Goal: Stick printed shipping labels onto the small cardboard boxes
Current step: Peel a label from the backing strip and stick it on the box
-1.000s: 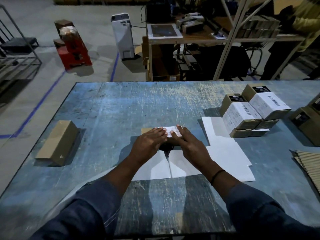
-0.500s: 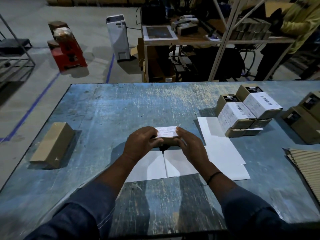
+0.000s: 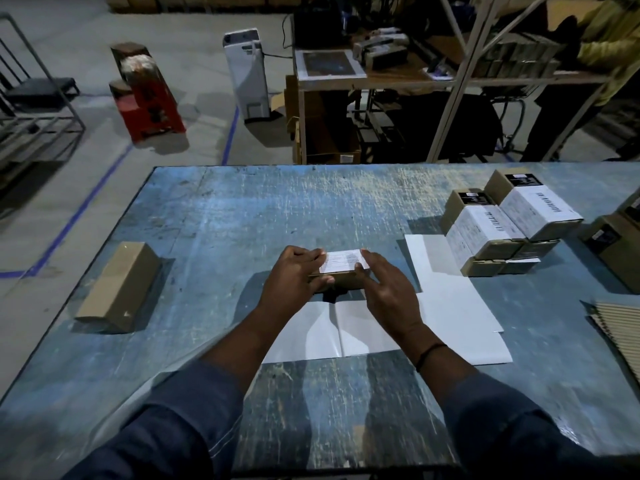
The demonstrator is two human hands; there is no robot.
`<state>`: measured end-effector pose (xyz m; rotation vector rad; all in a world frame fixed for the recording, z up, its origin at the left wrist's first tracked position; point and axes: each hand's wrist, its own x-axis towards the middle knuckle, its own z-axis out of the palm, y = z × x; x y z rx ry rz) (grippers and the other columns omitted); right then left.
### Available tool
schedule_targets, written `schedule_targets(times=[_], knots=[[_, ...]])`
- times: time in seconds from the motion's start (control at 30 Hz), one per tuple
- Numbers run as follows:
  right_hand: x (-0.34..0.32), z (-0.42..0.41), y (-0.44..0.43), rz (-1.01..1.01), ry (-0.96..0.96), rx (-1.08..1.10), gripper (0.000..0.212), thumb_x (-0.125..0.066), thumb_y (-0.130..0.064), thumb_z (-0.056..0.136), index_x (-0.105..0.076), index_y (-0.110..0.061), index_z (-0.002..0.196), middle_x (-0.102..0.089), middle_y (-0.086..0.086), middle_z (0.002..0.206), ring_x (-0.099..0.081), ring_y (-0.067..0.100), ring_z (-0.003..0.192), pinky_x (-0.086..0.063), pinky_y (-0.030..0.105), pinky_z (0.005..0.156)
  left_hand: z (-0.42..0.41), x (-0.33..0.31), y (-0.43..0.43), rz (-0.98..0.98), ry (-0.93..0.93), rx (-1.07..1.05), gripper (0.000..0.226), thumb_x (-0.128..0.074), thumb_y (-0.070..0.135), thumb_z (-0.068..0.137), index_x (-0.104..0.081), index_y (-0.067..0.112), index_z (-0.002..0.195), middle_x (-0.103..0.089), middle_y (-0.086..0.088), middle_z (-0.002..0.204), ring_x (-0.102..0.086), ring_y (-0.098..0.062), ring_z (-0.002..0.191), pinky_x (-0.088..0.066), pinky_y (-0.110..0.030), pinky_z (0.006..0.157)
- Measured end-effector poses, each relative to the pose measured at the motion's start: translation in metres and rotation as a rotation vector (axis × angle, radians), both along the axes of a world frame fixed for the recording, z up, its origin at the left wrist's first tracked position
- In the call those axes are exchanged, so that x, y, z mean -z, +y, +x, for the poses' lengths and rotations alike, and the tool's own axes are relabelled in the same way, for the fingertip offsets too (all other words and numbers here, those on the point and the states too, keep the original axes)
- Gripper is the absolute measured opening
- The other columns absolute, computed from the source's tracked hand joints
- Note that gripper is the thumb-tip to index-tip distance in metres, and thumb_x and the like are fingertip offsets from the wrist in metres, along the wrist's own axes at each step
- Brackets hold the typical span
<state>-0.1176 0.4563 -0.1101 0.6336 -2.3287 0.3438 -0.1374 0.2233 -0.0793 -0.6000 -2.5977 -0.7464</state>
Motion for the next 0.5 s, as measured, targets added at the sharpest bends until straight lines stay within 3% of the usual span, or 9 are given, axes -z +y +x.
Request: schedule_targets(times=[0.13, 0.2, 0.33, 0.43, 0.5], knots=[[-0.001, 0.0, 0.0, 0.094, -0.003, -0.055, 0.042, -0.036, 0.002, 0.102, -0.068, -0.005, 0.129, -0.059, 0.023, 0.139, -0.059, 0.043, 0.126, -0.053, 0.047, 0.096, -0.003, -0.001, -0.002, 0.036, -0.049, -0.002, 0.053, -0.091, 0.031, 0.071, -0.077, 0.007, 0.115, -0.074, -0.005, 0.121, -0.061, -0.03, 0.102, -0.052, -0.029, 0.088], [0.001, 0.001, 0.0, 0.092, 0.0, -0.07, 0.045, -0.031, 0.001, 0.103, -0.067, -0.004, 0.129, -0.06, 0.022, 0.139, -0.057, 0.043, 0.128, -0.054, 0.047, 0.095, -0.003, 0.001, -0.002, 0.045, -0.055, 0.008, 0.054, -0.092, 0.032, 0.07, -0.077, 0.007, 0.115, -0.074, -0.004, 0.121, -0.061, -0.028, 0.101, -0.054, -0.031, 0.086], [0.004, 0.001, 0.0, -0.009, 0.011, -0.028, 0.035, -0.061, 0.007, 0.091, -0.072, -0.005, 0.121, -0.064, 0.022, 0.134, -0.06, 0.038, 0.126, -0.057, 0.045, 0.095, -0.003, 0.001, -0.002, 0.073, -0.076, -0.005, 0.056, -0.091, 0.034, 0.07, -0.076, 0.01, 0.118, -0.073, -0.002, 0.124, -0.058, -0.024, 0.104, -0.052, -0.029, 0.088], [0.002, 0.003, -0.002, -0.121, -0.018, -0.046, 0.02, -0.069, -0.006, 0.092, -0.076, -0.004, 0.111, -0.065, 0.021, 0.132, -0.063, 0.035, 0.124, -0.056, 0.045, 0.097, -0.003, 0.002, -0.002, 0.103, -0.082, -0.002, 0.057, -0.092, 0.034, 0.069, -0.076, 0.011, 0.118, -0.073, -0.001, 0.124, -0.058, -0.024, 0.104, -0.054, -0.032, 0.088], [-0.007, 0.0, -0.007, -0.256, -0.143, -0.029, 0.015, -0.074, -0.016, 0.09, -0.077, -0.006, 0.101, -0.067, 0.018, 0.131, -0.065, 0.033, 0.121, -0.055, 0.045, 0.099, -0.002, 0.0, -0.001, 0.116, -0.058, 0.009, 0.056, -0.093, 0.033, 0.067, -0.077, 0.01, 0.115, -0.074, -0.002, 0.121, -0.059, -0.026, 0.103, -0.054, -0.033, 0.087]])
